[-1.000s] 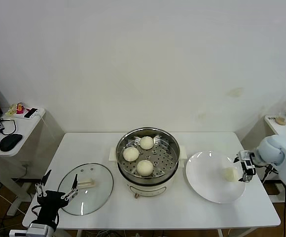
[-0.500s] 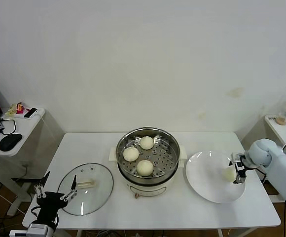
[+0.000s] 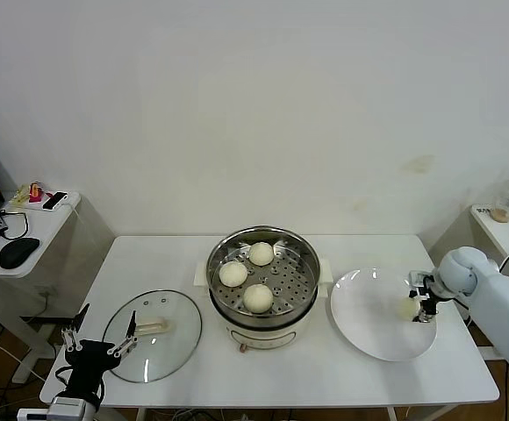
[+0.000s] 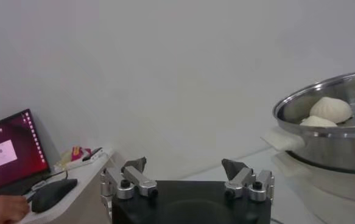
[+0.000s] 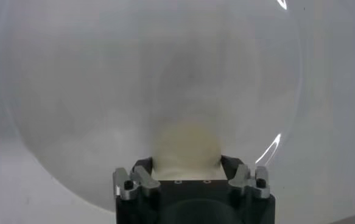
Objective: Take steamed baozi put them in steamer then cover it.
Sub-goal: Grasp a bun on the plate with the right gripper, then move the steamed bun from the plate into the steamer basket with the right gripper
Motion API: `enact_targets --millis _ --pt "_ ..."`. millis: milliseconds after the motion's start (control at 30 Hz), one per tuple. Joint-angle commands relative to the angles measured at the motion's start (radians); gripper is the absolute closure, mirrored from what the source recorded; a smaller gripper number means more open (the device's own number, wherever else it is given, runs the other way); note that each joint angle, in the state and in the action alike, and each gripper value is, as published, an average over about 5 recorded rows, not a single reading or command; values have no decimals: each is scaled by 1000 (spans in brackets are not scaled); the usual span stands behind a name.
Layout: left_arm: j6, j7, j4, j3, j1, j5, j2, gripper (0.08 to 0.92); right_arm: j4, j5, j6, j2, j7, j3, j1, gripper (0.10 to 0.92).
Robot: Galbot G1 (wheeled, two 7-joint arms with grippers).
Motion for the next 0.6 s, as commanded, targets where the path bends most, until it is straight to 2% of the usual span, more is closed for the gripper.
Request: enact_targets --millis 33,300,600 --pt "1 0 -8 4 -1 1 -1 177 38 51 -13 -35 -21 -22 34 403" --pt "3 0 -9 16 -6 9 -3 177 171 156 -47 -162 -38 -134 196 423" --pt "4 -1 -9 27 -19 13 0 177 366 437 -161 -222 -7 -462 614 414"
